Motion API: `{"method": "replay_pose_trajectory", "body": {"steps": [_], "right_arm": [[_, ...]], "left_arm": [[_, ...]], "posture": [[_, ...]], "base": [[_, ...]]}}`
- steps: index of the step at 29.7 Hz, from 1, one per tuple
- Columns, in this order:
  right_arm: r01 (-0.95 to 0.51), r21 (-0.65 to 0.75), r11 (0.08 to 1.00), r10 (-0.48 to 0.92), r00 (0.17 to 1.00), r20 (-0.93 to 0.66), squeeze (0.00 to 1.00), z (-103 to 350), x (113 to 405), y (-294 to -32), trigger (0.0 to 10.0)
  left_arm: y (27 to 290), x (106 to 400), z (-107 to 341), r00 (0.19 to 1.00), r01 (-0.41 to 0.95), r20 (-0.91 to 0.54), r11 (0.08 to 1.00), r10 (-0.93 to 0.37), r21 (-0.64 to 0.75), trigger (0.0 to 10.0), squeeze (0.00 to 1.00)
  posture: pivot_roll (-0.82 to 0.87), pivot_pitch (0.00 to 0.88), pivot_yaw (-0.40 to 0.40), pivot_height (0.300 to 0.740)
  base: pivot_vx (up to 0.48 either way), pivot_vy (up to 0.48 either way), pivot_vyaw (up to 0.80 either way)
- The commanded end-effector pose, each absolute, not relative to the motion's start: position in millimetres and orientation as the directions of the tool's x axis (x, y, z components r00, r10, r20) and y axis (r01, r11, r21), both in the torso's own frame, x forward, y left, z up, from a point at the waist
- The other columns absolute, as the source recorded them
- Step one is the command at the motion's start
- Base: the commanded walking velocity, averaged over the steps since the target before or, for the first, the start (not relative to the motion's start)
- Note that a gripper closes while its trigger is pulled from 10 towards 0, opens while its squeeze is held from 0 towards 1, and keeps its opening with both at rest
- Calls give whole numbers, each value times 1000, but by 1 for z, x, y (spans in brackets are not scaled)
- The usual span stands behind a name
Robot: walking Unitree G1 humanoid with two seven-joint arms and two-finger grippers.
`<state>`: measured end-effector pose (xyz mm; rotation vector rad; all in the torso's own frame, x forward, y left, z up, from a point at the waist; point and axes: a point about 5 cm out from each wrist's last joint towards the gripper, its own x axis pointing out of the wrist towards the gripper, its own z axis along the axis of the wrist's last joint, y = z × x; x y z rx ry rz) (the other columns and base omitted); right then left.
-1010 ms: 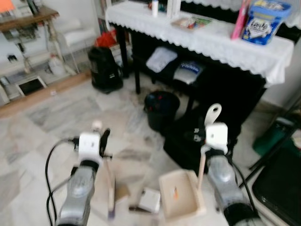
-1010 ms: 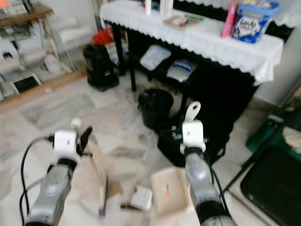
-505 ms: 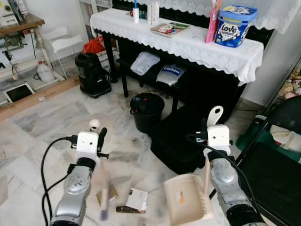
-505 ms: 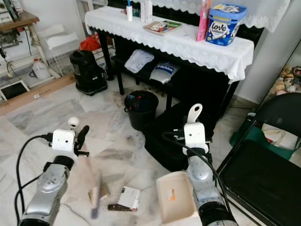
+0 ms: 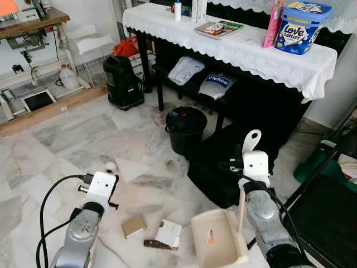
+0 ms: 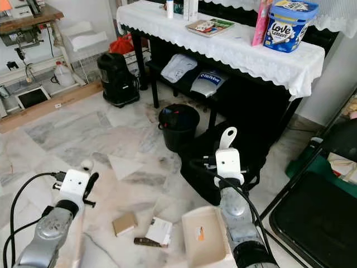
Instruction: Sweep floor
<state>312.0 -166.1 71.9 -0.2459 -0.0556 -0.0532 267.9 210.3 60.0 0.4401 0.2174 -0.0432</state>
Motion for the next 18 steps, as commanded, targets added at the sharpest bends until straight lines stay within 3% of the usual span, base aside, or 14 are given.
{"method": "replay_pose_trajectory", "body": {"steps": [1, 18], "right_arm": [[50, -260, 964, -43, 999, 34, 0, 66, 310, -166, 10000], [39, -271, 962, -53, 998, -43, 0, 43, 298, -167, 10000]], "left_arm": [[209, 269, 61, 975, 100, -222, 890, 2, 445, 10000, 0], [196, 282, 73, 981, 78, -188, 989, -54, 123, 10000, 0]], "posture": [[101, 70, 35, 740], [103, 80, 45, 740]], "base": [[0, 0, 0], [0, 0, 0]]}}
